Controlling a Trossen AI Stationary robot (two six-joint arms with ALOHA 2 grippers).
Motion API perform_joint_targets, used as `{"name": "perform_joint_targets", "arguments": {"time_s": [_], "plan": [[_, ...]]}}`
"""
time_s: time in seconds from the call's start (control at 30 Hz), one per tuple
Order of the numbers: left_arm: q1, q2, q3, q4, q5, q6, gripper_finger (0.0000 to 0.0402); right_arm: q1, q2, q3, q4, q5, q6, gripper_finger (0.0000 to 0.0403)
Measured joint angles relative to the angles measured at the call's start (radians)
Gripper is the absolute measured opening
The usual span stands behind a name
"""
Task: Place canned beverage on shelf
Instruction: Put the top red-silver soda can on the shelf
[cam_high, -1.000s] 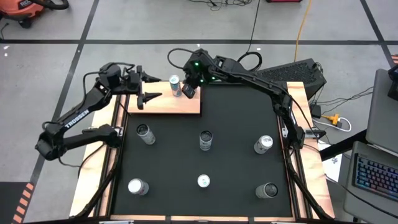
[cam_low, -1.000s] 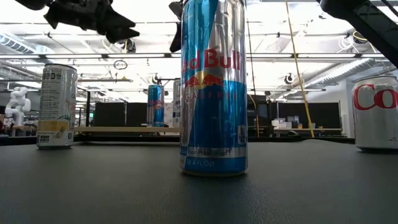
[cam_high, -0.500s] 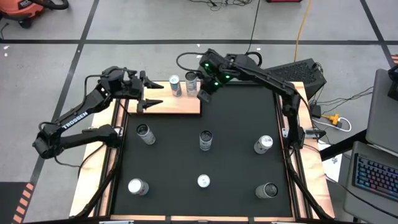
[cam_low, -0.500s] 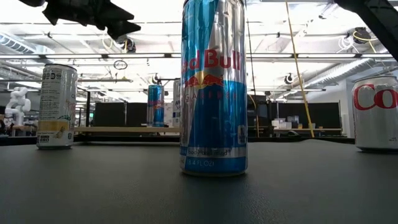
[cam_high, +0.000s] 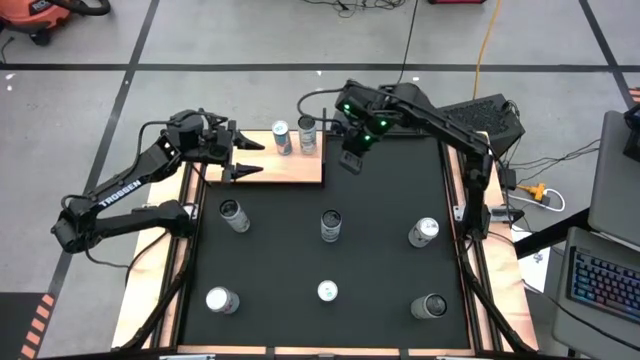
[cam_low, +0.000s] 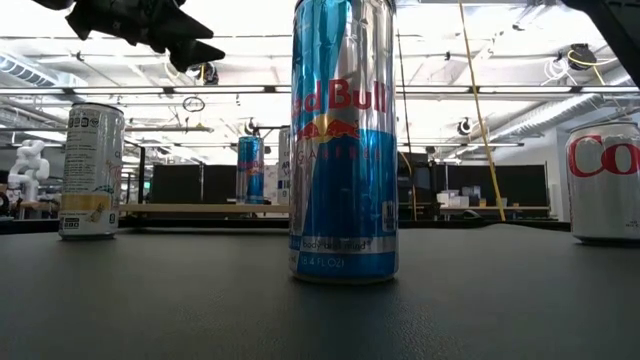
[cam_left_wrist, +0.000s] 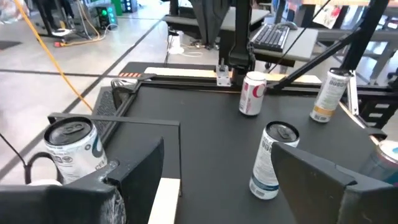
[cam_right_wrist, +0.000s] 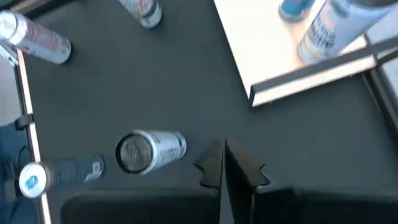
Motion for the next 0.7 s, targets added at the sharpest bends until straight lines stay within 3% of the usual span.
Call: {"name": "perform_joint_targets", "arguments": {"time_s": [0.23, 0.6, 0.7], "plan": [[-0.002, 0.0, 0.0, 0.0, -0.005, 0.0, 0.0299, 0.031, 0.004, 0.0, -0.031, -0.001, -0.059, 0.0028], [-0.002, 0.0, 0.0, 0.0, -0.011, 0.001, 0.0299, 0.12, 0.004, 0.0, -0.074, -0.001, -0.081, 0.018], [-0.002, 0.0, 0.0, 0.0, -0.011, 0.001, 0.0299, 0.14, 0.004, 0.0, -0.076, -0.002, -0.024, 0.0217]]}}
